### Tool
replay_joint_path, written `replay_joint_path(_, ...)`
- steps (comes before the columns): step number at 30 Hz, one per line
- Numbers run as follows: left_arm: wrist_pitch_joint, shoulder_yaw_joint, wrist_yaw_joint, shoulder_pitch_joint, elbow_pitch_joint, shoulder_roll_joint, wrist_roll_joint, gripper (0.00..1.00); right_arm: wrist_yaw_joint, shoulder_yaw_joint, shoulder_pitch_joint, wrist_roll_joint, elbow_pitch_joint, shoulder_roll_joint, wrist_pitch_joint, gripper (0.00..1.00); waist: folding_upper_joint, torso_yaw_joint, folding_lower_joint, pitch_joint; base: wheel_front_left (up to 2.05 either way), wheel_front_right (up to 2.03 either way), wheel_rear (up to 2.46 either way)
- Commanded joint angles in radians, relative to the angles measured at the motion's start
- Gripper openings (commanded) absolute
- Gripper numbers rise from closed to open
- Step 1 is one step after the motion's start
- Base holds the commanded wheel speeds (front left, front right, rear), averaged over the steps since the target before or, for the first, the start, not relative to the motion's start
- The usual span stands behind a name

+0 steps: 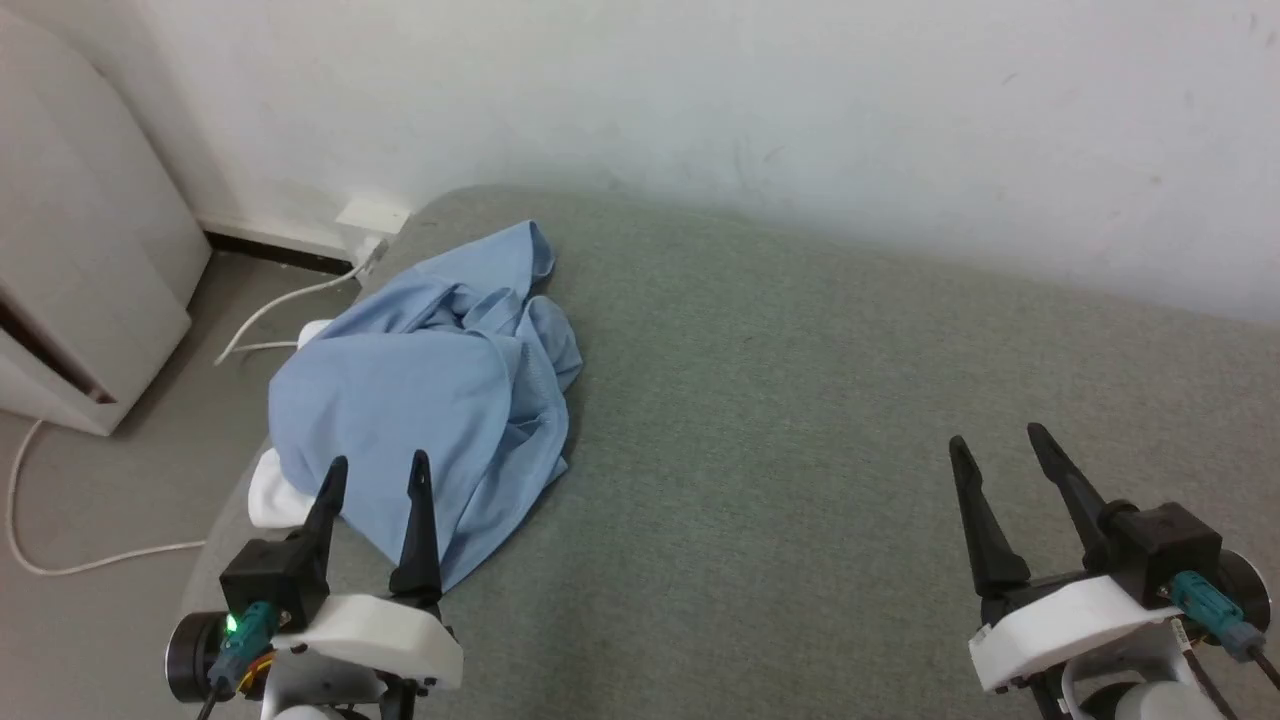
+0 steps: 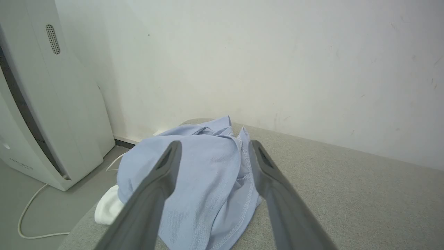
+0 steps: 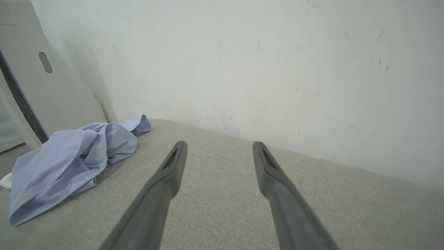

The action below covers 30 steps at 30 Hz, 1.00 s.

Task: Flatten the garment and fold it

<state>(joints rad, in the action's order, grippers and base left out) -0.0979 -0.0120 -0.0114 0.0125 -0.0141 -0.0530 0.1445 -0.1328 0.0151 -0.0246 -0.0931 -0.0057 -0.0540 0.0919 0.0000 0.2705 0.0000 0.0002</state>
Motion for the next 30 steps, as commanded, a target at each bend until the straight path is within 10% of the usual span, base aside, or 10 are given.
replay_joint_path(1,-0.012,-0.002,-0.01,-0.007,0.005,0.001,0.018,1.0,0.001,0.003,-0.006,-0.01,-0.007,0.001,0.009,1.0,0.0,0.018,0.0,0.003,-0.08,-0.08,-0.08)
replay_joint_path(14,-0.039,-0.026,-0.013,-0.059,-0.02,0.001,0.055,1.0,0.001,0.005,0.002,-0.001,-0.044,0.002,0.004,1.0,0.0,0.062,0.0,0.046,-0.01,-0.01,-0.01)
replay_joint_path(30,-0.019,0.035,0.036,-0.443,-0.287,-0.075,0.124,1.0,0.001,0.035,0.08,0.008,-0.089,0.002,-0.02,1.0,0.0,-0.054,0.0,0.226,0.0,0.0,0.0)
